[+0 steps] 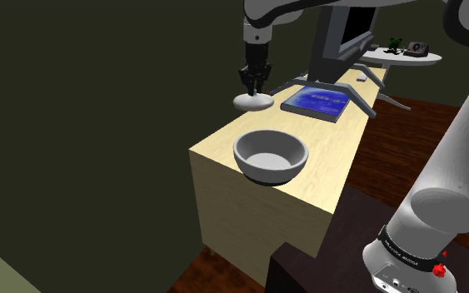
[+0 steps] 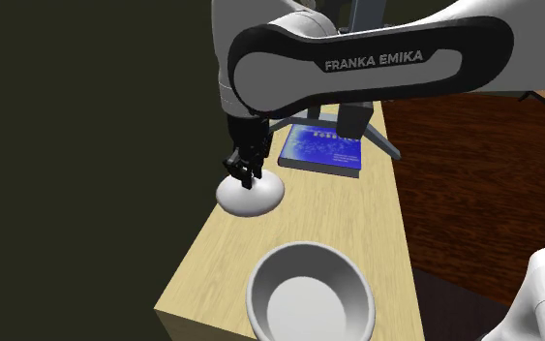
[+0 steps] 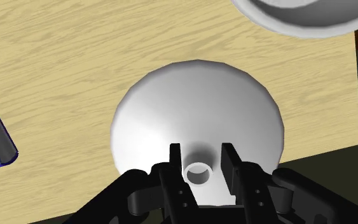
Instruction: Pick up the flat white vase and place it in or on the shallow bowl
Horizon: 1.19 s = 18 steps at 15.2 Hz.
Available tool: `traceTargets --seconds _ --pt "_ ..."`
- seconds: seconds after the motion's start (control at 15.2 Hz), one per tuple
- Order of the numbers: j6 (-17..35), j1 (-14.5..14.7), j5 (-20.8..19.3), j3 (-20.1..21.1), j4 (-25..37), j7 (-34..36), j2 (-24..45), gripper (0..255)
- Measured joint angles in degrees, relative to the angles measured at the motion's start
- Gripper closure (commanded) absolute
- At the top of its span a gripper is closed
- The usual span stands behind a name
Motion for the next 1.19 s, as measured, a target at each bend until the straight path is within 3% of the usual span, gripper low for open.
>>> traceTargets --seconds 0.53,1.19 --pt "-6.2 0.1 0.0 0.1 6.9 -0.2 0.7 255" --pt "-8.4 3.3 1.6 3.6 -6.6 6.2 -14.8 255"
